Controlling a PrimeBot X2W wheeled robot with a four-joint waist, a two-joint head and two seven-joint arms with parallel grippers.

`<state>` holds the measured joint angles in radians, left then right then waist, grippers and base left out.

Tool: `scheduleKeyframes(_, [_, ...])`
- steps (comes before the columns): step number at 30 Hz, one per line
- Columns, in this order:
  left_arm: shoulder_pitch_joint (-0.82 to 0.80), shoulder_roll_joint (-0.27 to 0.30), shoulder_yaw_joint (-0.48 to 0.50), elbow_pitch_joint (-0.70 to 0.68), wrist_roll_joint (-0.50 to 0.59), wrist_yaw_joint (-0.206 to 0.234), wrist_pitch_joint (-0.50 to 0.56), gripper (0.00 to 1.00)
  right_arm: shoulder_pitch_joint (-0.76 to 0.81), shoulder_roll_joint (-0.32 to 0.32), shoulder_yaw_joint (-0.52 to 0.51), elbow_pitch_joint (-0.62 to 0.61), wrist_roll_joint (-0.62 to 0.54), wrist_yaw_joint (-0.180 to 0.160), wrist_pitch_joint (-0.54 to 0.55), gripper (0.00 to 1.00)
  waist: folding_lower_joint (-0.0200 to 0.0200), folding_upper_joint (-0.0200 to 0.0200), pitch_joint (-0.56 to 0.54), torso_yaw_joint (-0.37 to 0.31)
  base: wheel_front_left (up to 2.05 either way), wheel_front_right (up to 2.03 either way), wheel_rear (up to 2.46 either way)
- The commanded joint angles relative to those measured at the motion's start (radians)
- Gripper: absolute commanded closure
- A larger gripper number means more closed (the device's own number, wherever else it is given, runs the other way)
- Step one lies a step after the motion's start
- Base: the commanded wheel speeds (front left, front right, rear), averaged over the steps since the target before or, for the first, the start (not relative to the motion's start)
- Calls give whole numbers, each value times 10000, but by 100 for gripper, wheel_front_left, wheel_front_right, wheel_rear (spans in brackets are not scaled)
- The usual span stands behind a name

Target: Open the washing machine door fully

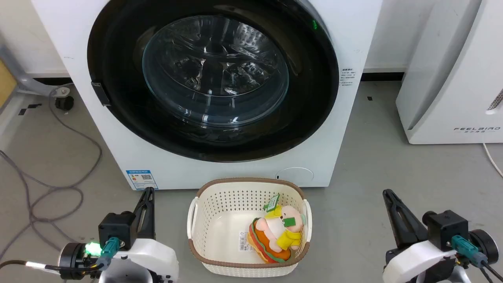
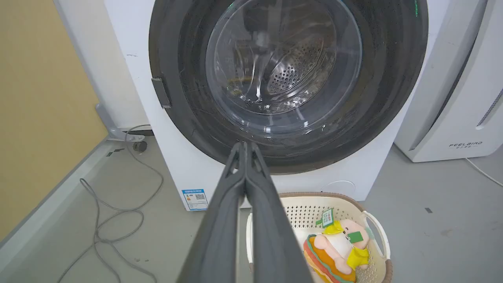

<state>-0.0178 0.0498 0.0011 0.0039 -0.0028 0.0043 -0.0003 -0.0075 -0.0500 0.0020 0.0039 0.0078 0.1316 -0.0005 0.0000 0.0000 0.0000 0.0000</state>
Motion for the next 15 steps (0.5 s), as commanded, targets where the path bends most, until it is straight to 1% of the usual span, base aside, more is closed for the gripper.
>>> scheduleKeyframes(1, [178,4,-11,-39,28,-43,3,100,75,-3,-20,-39,-78,-9,5,100,0,0,0,0,0,0,0])
scheduleKeyframes(15, [178,4,-11,-39,28,-43,3,100,75,-3,-20,-39,-78,-9,5,100,0,0,0,0,0,0,0])
